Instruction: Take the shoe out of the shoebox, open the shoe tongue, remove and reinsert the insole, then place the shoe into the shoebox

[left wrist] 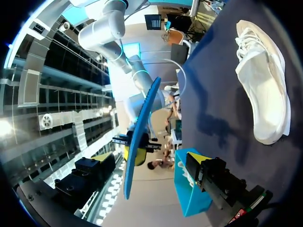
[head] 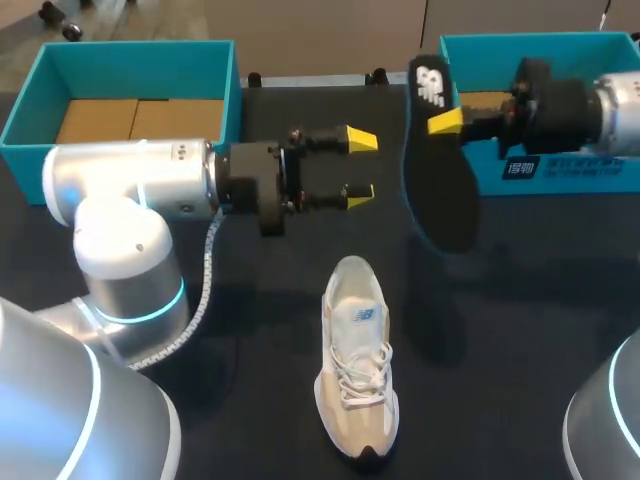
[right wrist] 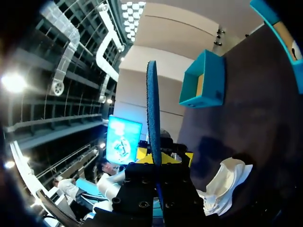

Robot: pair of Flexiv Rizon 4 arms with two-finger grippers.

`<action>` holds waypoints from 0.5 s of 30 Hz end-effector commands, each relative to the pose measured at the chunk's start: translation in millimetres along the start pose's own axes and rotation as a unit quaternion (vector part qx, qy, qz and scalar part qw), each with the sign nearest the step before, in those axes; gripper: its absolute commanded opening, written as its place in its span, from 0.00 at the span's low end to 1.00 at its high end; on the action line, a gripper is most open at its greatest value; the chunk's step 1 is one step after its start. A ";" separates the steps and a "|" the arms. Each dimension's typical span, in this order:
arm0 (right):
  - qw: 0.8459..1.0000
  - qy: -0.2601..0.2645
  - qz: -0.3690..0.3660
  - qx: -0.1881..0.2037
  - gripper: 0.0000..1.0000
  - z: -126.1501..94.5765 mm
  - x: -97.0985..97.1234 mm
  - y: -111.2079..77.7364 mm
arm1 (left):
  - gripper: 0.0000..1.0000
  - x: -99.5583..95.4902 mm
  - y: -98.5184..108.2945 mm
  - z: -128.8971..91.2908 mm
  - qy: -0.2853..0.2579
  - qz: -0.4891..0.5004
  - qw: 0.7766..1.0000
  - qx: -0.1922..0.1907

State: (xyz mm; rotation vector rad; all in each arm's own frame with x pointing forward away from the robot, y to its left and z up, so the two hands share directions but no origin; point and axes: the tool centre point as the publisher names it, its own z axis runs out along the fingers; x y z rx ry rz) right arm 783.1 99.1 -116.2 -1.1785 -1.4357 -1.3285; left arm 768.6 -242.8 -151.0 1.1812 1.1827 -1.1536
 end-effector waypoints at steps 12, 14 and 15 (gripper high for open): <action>0.999 -0.029 0.029 0.003 0.00 20.9 -15.5 12.2 | 1.00 0.0 -3.5 8.9 0.012 0.009 1.000 -0.015; 0.999 -0.028 0.034 0.005 0.00 22.3 -17.2 12.2 | 1.00 0.1 -4.3 9.5 0.013 0.012 1.000 -0.015; 0.999 -0.026 0.038 0.005 0.00 23.5 -19.0 12.4 | 1.00 0.7 -4.4 10.1 0.012 0.012 1.000 -0.014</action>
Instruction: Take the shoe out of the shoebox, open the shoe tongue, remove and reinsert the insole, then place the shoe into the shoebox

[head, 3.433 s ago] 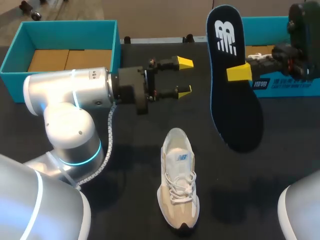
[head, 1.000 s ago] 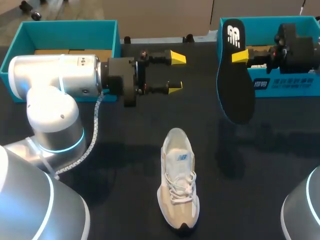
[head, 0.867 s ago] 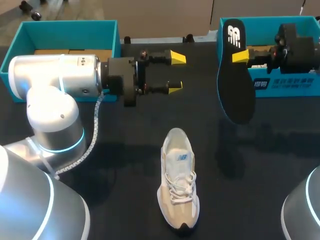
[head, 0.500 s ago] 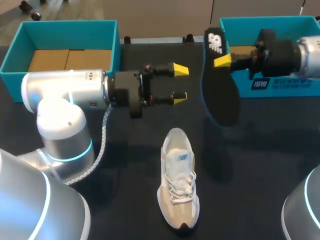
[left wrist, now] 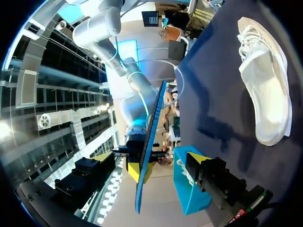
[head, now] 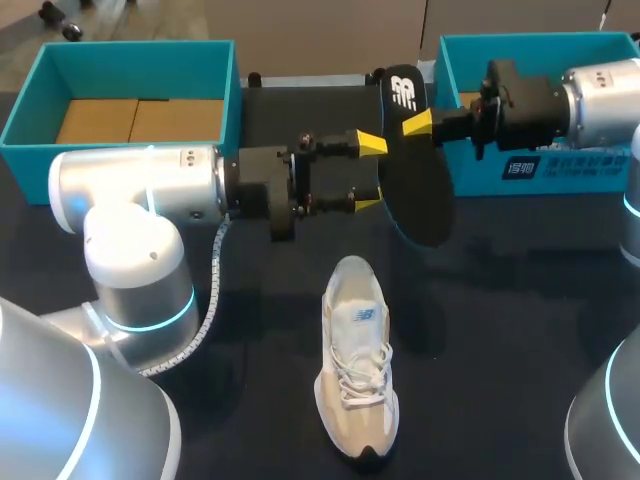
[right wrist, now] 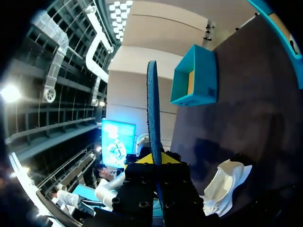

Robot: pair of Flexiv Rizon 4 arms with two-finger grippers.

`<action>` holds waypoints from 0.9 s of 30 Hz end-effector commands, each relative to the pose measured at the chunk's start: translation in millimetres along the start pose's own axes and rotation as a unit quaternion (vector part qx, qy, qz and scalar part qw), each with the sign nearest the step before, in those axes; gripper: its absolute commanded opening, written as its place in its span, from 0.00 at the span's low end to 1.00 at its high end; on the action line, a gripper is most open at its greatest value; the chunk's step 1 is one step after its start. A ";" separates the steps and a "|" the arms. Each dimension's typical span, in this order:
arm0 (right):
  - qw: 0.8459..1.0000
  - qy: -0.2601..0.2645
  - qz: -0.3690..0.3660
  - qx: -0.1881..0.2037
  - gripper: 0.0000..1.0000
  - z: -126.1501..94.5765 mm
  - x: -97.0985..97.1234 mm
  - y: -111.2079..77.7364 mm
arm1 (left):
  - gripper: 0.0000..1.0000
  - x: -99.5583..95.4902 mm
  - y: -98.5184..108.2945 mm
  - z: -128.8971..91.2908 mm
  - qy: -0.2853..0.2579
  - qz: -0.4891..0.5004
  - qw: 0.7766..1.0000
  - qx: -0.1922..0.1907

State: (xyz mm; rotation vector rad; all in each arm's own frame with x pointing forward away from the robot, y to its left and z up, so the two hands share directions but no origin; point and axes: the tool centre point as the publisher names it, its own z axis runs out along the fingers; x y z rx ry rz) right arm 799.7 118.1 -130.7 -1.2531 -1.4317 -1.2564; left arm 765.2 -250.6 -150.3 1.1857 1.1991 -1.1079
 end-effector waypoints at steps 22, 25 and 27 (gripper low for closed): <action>0.998 0.002 0.053 -0.017 0.00 8.7 -14.4 3.3 | 0.77 12.4 11.1 32.3 0.005 0.000 1.000 -0.004; 0.998 0.002 0.053 -0.017 0.00 8.7 -14.4 3.3 | 0.64 9.8 11.7 34.9 0.004 0.004 1.000 -0.006; 0.998 0.002 0.053 -0.017 0.00 8.7 -14.4 3.3 | 0.57 6.5 11.5 35.1 0.002 0.007 1.000 -0.007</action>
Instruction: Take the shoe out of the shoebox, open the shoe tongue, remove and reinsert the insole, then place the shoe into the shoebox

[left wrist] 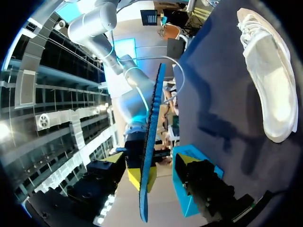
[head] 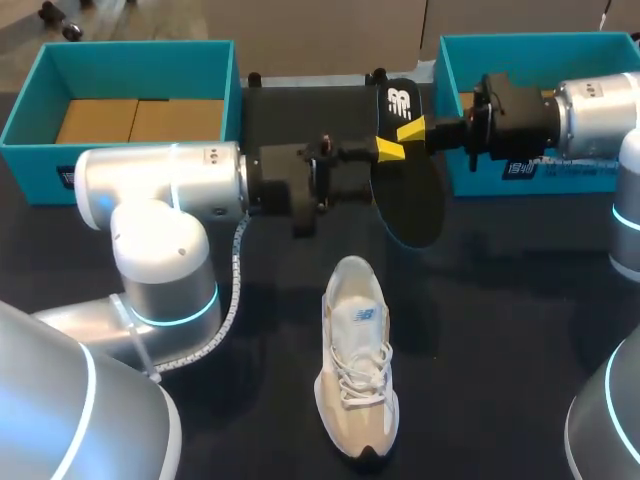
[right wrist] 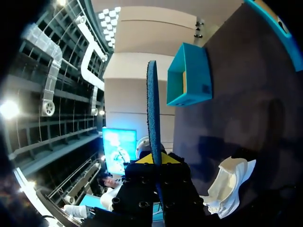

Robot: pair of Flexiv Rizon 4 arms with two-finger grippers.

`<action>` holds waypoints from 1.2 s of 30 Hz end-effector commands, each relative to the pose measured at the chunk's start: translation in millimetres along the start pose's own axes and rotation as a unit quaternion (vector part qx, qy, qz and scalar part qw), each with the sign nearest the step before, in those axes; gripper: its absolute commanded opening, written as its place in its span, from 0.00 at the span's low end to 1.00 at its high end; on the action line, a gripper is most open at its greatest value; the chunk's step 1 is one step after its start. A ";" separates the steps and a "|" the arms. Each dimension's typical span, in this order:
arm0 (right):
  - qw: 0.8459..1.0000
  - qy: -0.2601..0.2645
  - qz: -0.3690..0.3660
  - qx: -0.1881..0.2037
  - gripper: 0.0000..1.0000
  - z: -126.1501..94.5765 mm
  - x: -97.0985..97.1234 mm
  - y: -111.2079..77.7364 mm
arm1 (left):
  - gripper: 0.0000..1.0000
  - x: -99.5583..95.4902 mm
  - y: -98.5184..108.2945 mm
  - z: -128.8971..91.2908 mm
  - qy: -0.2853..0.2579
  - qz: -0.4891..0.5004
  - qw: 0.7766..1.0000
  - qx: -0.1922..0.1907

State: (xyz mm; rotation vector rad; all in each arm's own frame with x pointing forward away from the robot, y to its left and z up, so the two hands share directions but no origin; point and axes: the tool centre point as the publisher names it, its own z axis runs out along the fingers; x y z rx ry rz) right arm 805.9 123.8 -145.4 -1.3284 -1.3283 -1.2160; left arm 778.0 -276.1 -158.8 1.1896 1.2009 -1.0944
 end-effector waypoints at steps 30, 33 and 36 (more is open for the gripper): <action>1.000 -0.001 0.000 -0.001 0.00 0.7 0.0 -0.6 | 0.11 -9.9 -8.0 -2.5 0.001 0.020 1.000 -0.009; 1.000 -0.001 0.000 -0.001 0.00 0.7 0.0 -0.6 | 0.04 -10.0 -8.0 -2.8 0.002 0.020 1.000 -0.009; 1.000 -0.001 0.000 -0.001 0.00 0.7 0.0 -0.6 | 0.00 -9.6 -7.4 -2.5 0.003 0.021 1.000 -0.010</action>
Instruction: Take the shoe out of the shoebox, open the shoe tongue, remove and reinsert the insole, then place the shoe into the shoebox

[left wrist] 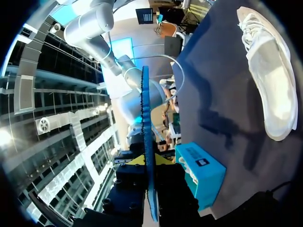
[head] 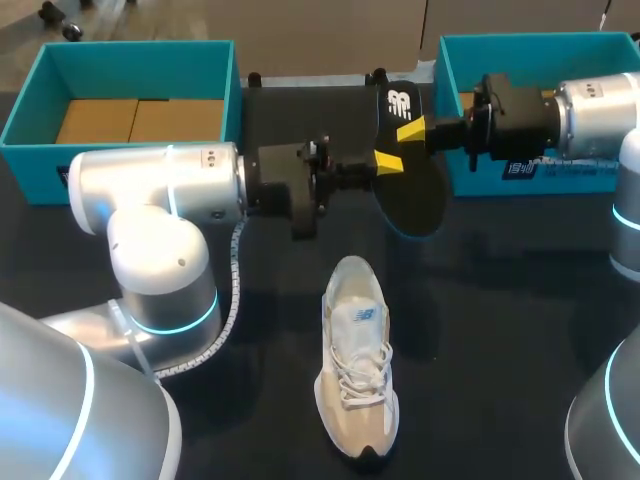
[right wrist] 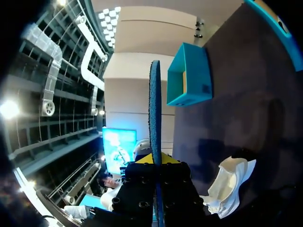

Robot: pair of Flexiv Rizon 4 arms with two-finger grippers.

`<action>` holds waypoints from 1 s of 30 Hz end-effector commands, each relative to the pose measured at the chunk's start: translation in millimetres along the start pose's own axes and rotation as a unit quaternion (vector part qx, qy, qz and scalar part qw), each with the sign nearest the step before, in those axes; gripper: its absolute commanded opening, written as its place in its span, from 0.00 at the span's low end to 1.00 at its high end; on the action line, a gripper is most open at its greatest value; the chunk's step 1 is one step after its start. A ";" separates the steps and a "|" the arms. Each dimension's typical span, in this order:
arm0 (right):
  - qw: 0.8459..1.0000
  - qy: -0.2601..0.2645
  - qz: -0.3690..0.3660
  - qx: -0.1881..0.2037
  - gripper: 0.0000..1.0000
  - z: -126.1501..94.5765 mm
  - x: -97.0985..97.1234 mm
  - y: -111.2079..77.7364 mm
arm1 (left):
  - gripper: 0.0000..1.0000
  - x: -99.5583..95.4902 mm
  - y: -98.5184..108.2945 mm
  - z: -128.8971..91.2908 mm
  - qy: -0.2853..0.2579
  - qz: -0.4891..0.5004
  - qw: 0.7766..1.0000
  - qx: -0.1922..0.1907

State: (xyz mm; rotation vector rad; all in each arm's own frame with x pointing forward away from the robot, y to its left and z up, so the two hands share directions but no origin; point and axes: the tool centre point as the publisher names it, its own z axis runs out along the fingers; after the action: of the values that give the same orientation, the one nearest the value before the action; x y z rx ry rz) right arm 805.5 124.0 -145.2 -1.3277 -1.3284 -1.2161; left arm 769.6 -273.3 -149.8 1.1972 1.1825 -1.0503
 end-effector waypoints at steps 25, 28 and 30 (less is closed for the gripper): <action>0.999 0.010 -0.005 -0.042 1.00 -38.0 -5.2 -30.0 | 0.00 -15.2 4.7 -49.3 -0.026 -0.093 0.995 -0.012; 0.999 0.010 -0.005 -0.042 1.00 -38.0 -5.2 -30.0 | 0.00 -15.2 4.7 -49.3 -0.026 -0.093 0.995 -0.012; 0.999 0.010 -0.005 -0.042 1.00 -38.0 -5.2 -30.0 | 0.00 -15.2 4.7 -49.3 -0.026 -0.093 0.995 -0.012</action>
State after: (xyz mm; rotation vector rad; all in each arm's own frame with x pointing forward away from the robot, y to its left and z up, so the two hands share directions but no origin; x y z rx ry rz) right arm 779.3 87.6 -148.3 -1.3517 -1.2892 -1.2923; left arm 770.7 -228.3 -134.4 1.0494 1.2797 -1.1973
